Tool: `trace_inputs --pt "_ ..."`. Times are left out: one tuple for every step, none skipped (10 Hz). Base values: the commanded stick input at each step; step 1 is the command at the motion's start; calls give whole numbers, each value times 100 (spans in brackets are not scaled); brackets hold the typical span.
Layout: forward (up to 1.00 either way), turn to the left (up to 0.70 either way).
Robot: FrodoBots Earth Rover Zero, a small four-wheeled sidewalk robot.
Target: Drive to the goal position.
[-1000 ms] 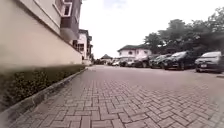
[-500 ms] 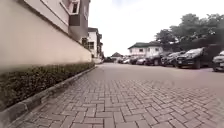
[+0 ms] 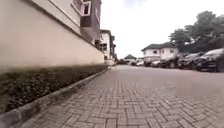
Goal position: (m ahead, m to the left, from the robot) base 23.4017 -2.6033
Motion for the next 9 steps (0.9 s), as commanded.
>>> trace_inputs --pt "70 0" --pt "70 0" --pt "70 0" --pt "70 0" --pt "70 0" --pt "70 0" --pt "70 0" --pt "70 0" --pt "70 0"
